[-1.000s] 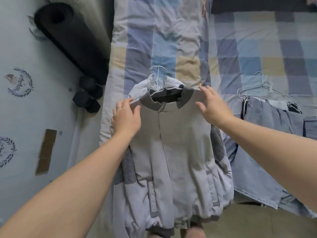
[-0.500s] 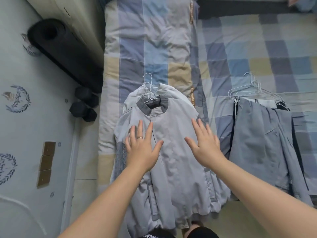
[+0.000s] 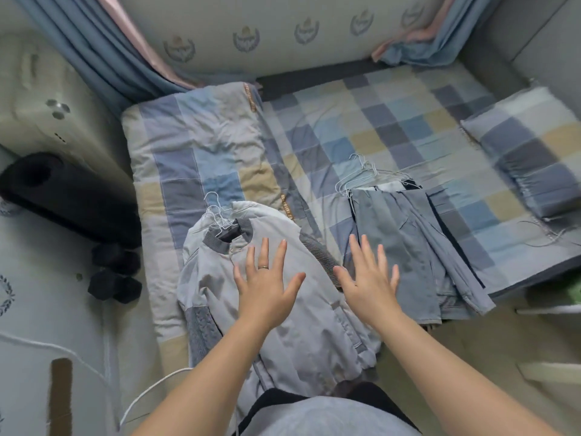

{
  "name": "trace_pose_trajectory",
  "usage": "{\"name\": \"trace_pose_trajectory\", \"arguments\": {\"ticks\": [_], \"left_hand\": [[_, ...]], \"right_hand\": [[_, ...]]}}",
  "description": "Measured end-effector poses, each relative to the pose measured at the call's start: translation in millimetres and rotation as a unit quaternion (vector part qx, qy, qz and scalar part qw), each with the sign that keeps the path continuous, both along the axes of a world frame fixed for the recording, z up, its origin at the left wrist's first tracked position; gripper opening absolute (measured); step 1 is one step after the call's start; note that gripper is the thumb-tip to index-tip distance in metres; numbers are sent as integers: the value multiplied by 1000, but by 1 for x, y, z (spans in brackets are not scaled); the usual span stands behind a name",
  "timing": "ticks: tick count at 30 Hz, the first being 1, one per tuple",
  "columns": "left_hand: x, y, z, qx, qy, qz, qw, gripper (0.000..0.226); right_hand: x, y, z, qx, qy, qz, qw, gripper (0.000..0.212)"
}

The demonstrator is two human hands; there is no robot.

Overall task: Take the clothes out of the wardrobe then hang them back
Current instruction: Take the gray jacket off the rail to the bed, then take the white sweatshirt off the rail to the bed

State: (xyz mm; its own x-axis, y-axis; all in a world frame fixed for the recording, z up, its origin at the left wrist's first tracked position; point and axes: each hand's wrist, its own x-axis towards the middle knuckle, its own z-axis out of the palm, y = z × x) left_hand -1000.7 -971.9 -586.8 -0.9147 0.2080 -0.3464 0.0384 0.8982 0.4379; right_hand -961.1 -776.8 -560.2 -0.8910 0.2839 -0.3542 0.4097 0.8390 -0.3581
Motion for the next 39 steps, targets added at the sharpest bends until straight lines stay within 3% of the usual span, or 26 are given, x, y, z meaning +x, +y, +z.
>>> {"name": "trace_pose_trajectory", "arguments": {"ticks": [13,23,31,39], "left_hand": [[67,202,41,11,45,-194,980,71],[197,446,68,27,77,-377,922,71],[320,623,100,76,116,-574,807,72],[466,776,139,154,138,-746,633,72]], "right_hand": [[147,180,36,28,30,-174,984,71],[321,369,65,62,72,-334,938,71],[485,458,91,105,76,-516,847,72],[636,512,125,181,72,-671,715,69]]}}
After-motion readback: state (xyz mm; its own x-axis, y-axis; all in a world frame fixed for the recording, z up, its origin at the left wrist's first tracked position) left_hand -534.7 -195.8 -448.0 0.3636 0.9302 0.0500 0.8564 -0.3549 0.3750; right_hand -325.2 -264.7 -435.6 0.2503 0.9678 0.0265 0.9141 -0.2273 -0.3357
